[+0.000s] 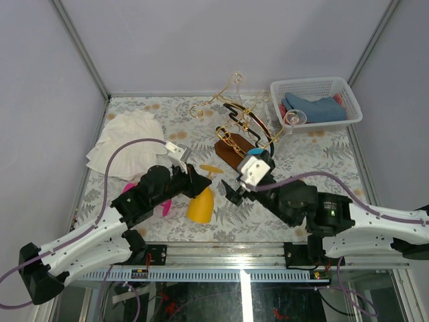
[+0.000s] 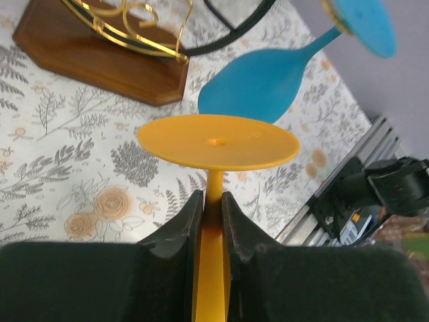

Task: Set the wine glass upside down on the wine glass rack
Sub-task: Turn the wine glass upside down at the wine rack.

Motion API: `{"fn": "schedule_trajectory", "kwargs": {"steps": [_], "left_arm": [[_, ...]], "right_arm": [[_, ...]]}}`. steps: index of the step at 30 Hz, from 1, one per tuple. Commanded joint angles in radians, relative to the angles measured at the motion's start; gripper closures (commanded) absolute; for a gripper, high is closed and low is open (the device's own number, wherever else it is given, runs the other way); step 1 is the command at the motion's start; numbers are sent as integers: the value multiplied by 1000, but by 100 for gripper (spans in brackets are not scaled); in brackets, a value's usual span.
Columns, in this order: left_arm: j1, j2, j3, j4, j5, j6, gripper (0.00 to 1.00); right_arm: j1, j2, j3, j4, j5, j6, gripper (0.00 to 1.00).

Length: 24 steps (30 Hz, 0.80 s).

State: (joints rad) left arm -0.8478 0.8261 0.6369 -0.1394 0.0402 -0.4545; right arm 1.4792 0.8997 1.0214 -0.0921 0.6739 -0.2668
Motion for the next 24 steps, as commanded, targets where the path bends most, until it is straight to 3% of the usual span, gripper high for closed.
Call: {"fn": "schedule_trajectory", "kwargs": {"steps": [1,8,14,19,24], "left_arm": [[12,-71,-47,198,-69,-38,100],[12,-94,-133,380,-165,-11,100],[12,-130,-177,508,-306,-8,100],[12,-143,-263,741,-209,177,100],[12,-102,-343,1012,-230,329,100]], "right_arm": [[-135,83,183,-161,-84,123,6],[-385,141,293,-212,-300,184,6],[-405,99,288,-239,-299,174,5],[-405,46,254,-240,-242,172,5],[-405,13,236,-257,-236,170,5]]}}
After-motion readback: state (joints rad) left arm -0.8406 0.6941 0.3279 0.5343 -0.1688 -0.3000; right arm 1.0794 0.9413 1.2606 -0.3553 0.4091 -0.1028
